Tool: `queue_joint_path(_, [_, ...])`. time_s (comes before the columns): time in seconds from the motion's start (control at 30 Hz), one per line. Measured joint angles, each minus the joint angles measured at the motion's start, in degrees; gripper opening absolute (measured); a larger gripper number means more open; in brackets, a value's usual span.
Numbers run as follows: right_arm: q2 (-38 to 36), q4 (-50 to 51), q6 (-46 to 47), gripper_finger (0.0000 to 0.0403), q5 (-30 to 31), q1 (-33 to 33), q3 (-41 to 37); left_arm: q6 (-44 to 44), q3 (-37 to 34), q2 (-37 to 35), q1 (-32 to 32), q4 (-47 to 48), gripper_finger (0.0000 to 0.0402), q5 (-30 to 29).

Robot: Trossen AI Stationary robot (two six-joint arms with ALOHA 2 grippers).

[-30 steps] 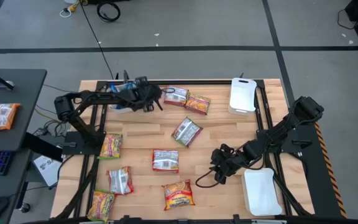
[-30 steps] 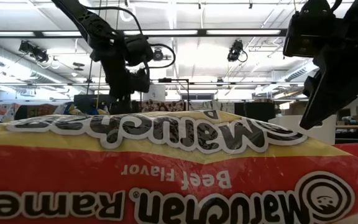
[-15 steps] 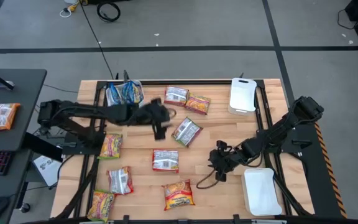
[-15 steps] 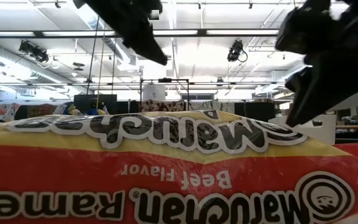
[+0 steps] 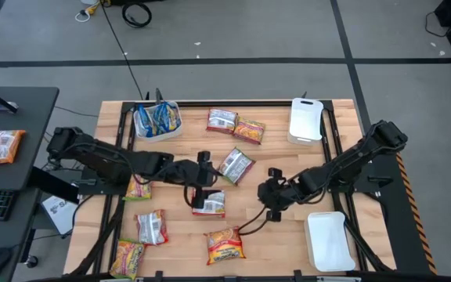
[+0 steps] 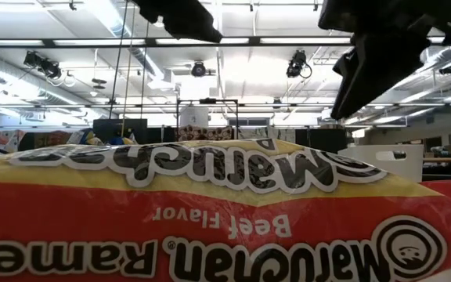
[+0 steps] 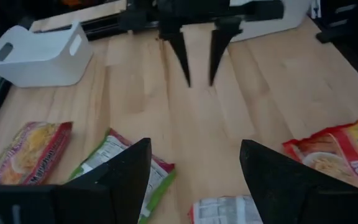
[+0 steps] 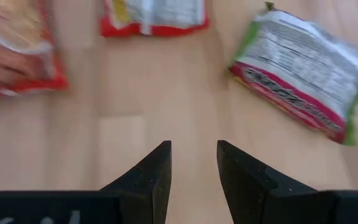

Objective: Sort Maruchan noodles
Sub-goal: Put the green noodle pack into the top right white bin

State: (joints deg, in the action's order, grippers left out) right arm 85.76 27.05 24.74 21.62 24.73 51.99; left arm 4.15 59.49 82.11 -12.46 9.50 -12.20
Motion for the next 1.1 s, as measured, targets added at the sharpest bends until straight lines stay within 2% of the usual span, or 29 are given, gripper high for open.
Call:
queue_joint_path(0.17, [0.00,-0.15,-3.29,0.0134,5.71,-3.76,-3.49,-2.37,-6.63,-0.41,0.16,-6.97,0.0249,-0.27])
queue_joint_path(0.43, [0.02,-6.54,-12.58,0.0134,9.37,-21.02,-5.30,-4.03,-15.27,-0.37,2.82,-19.40,0.0249,-1.08])
queue_joint_path(0.6, [1.47,-13.82,-24.71,0.0134,4.39,-31.74,-5.27,-6.64,-16.99,-0.37,3.23,-20.76,0.0249,-1.16])
queue_joint_path(0.73, [4.77,-18.36,-32.32,0.0135,2.49,-36.53,-5.27,-8.33,-18.45,-0.37,2.34,-23.56,0.0249,-1.28])
queue_joint_path(0.97, [12.94,-19.27,-33.51,0.0134,-0.06,-41.37,-2.11,-9.85,-21.11,-0.37,0.55,-25.31,0.0249,-1.63])
queue_joint_path(1.1, [15.44,-18.48,-32.83,0.0132,-1.89,-41.60,-0.88,-11.10,-21.80,-0.37,-0.05,-25.79,0.0249,-2.39])
